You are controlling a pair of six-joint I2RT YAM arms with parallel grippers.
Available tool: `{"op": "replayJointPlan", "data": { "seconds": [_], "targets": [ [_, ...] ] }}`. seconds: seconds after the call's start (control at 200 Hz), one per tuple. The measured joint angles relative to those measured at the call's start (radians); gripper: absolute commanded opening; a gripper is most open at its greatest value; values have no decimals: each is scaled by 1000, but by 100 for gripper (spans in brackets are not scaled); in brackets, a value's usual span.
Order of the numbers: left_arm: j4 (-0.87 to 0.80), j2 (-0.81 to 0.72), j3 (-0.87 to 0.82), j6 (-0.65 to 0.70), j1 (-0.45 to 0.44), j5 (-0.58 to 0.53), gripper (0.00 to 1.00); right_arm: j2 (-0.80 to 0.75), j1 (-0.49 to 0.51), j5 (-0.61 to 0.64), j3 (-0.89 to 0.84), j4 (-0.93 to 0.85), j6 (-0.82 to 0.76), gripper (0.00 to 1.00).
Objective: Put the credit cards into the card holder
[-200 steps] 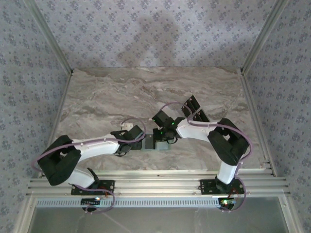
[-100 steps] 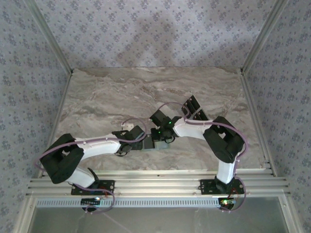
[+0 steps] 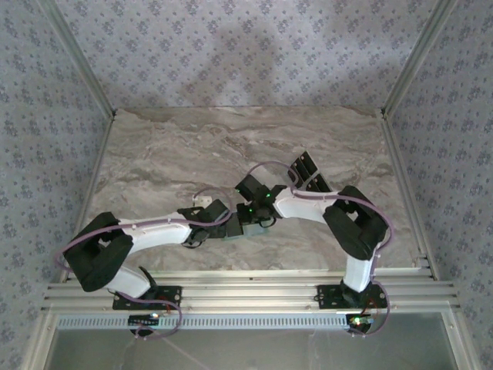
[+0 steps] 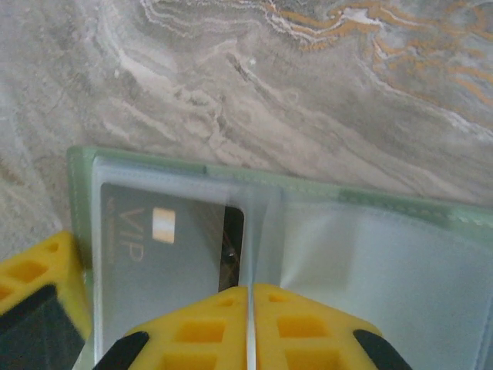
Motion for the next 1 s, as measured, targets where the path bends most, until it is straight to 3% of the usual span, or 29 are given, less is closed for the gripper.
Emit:
{"op": "replayJointPlan", "data": {
  "seconds": [0.305, 0.575, 0.999],
  "targets": [
    [-11, -16, 0, 1, 0, 1, 100, -69, -40, -5, -137, 55, 1, 13],
    [-44, -118, 0, 20, 21, 0, 100, -138, -33, -3, -209, 80, 29, 13],
    [-65, -149, 0, 42, 40, 6, 100, -156, 33, 24, -101, 22, 31, 13]
  ]
}}
